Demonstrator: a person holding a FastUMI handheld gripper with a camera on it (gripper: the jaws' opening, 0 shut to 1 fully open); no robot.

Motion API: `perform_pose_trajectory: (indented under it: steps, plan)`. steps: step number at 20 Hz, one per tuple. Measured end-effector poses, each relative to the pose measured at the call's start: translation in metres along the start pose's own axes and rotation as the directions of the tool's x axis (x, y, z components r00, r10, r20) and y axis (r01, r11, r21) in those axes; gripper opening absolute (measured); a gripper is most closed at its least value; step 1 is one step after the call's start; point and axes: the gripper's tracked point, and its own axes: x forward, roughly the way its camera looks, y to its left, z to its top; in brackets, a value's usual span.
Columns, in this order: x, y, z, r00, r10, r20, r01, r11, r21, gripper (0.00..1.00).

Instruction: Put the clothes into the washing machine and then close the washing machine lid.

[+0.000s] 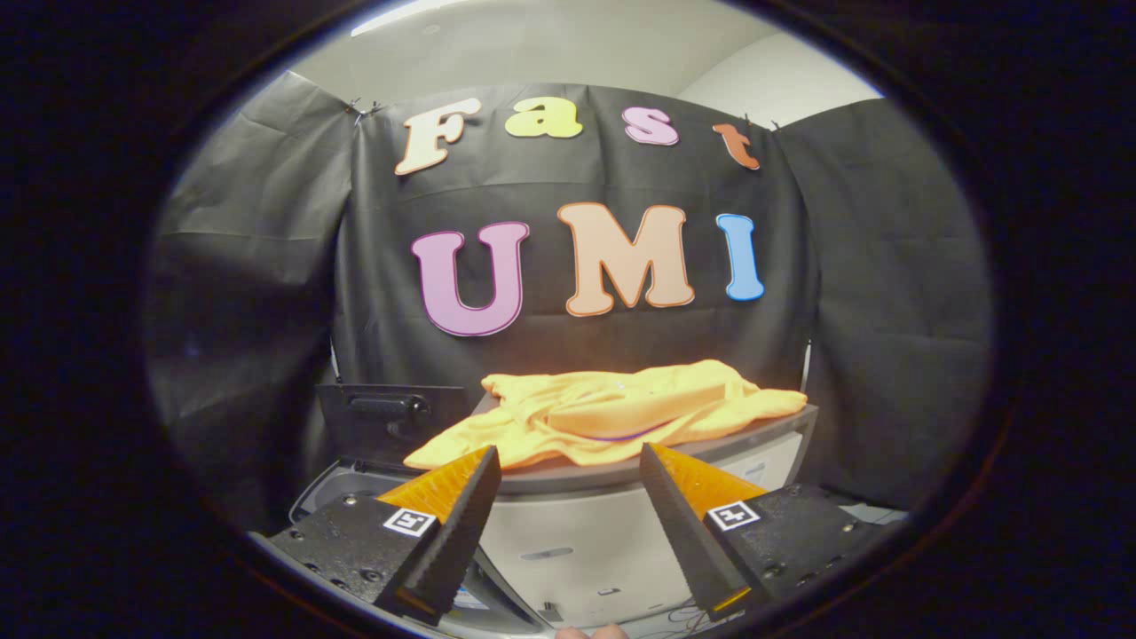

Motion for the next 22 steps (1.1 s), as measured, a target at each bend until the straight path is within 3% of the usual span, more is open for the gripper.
perform_pose_trajectory:
  steps: [7, 11, 17, 22]
  plan:
    - [0.069, -0.016, 0.019, 0.998, -0.012, -0.056, 0.011, 1.000, -0.026, 0.96]
    - [0.106, -0.028, 0.011, 0.988, -0.023, -0.152, 0.017, 0.999, -0.042, 0.96]
    - [0.150, -0.038, -0.016, 0.930, -0.007, -0.367, 0.001, 1.000, -0.017, 0.96]
    - [0.166, -0.052, -0.040, 0.892, -0.062, -0.447, 0.029, 0.996, -0.081, 0.96]
